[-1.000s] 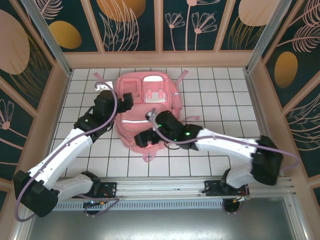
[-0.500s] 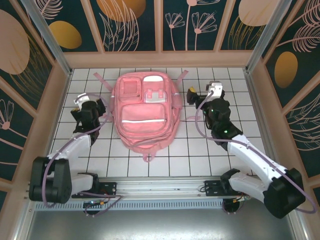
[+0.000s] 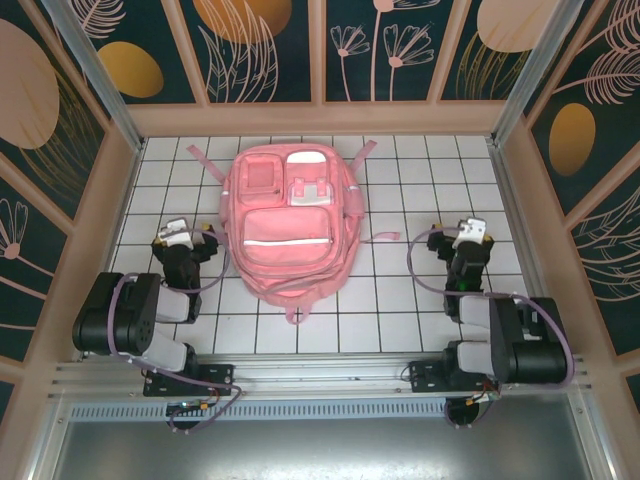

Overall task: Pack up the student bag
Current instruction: Reset both arms

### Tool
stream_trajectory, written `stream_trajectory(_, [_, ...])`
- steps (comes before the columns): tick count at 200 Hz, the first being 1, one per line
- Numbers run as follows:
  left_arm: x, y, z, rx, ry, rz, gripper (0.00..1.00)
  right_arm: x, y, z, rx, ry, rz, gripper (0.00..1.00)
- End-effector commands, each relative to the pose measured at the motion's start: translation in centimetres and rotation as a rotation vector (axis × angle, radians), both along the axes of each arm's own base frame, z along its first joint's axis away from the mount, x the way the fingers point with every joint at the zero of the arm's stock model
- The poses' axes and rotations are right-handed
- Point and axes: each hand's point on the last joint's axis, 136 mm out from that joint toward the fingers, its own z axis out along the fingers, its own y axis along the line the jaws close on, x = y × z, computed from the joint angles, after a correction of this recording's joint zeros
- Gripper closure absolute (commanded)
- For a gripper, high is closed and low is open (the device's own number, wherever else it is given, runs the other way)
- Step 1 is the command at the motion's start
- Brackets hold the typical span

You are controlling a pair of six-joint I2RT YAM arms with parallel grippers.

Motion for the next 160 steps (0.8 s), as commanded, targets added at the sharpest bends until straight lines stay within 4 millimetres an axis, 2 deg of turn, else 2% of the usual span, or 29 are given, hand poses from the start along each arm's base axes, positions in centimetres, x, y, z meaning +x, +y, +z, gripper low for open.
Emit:
stream_trajectory(1, [1.9,-1.5,3.8,0.028,-0.127,-0.098,0.01,-0.1,1.2,4.7,0.068,-0.28,0.087,0.01])
stream_trajectory(17, [2.0,-1.5,3.8,0.027,-0.128,-0.098,0.01,-0.1,3.0,4.3,0.028,-0.298,0.196,0.01])
stream_trajectory(24, [2.0,-1.5,3.8,0.028,-0.127,-0.099,0.01,0.6,3.9,3.2,0.021,-0.224,0.24,0.01])
stream_trajectory(31, [2.0,-1.5,3.8,0.028,-0.125,-0.099,0.01,2.1,4.4,2.8,0.011,-0.171,0.261,0.01])
stream_trajectory(38, [2.0,-1.5,3.8,0.027,-0.127,-0.097,0.01,3.6,4.0,2.3,0.012,-0.135,0.23,0.01])
stream_trajectory(47, [2.1,-1.4,3.7,0.025,-0.121,-0.093,0.01,4.2,2.3,1.6,0.08,-0.097,0.17,0.01])
stream_trajectory(160, [2.1,-1.2,3.7,0.016,-0.122,-0.092,0.01,4.1,2.2,1.7,0.072,-0.106,0.16,0.01])
